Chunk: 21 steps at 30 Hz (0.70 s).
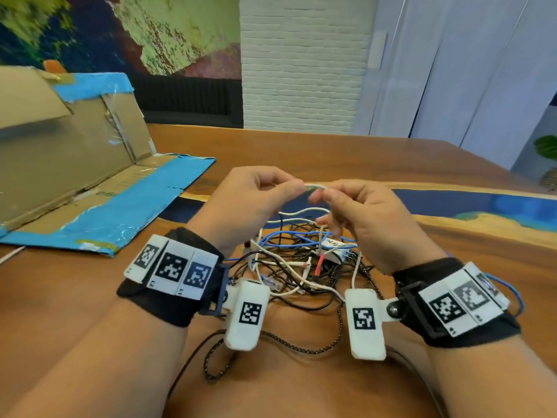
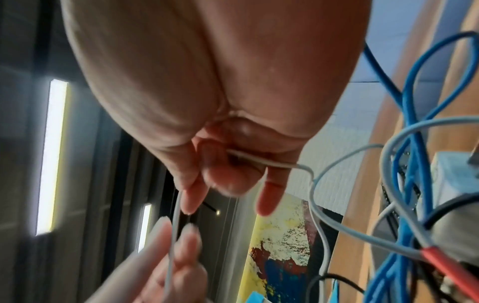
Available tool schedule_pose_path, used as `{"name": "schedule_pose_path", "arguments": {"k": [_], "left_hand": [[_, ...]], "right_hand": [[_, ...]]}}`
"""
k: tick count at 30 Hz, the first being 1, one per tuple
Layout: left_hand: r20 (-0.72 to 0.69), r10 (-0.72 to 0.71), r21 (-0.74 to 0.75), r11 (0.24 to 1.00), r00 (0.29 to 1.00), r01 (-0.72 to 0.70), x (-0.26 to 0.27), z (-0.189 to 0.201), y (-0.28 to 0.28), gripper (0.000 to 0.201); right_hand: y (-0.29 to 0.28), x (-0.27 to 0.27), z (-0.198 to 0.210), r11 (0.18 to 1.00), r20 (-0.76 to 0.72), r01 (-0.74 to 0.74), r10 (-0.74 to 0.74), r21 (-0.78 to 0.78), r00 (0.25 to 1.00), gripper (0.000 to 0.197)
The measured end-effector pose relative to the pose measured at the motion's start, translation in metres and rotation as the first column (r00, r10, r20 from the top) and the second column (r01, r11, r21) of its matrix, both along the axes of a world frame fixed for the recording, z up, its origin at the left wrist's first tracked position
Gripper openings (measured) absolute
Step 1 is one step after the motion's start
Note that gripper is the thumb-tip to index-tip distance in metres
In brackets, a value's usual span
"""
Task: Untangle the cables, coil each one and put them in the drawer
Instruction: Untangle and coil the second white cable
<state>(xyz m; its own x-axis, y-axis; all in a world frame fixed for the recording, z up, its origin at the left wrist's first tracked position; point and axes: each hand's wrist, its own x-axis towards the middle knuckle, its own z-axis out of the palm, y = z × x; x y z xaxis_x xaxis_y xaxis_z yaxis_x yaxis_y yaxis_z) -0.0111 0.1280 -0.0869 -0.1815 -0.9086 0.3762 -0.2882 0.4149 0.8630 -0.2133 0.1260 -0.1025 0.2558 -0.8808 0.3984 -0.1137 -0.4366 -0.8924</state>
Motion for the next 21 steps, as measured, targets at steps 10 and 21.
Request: {"name": "schedule_pose_path", "arguments": {"k": [10,21], "left_hand": [[-0.729,-0.234,0.064,0.913,0.644,0.404,0.006,0.017,0.003,0.030],[-0.472,-0.103,0.006,0.993,0.876,0.120,-0.004,0.001,-0.005,0.034]], "right_hand": [[0.000,0.003,-0.001,0.995,-0.122,0.097,-0.098,-0.016,0.988,0.028],[0.019,0.019,0.002,0.993,-0.271,-0.114,0.113,0.012,0.956,0.023]]}}
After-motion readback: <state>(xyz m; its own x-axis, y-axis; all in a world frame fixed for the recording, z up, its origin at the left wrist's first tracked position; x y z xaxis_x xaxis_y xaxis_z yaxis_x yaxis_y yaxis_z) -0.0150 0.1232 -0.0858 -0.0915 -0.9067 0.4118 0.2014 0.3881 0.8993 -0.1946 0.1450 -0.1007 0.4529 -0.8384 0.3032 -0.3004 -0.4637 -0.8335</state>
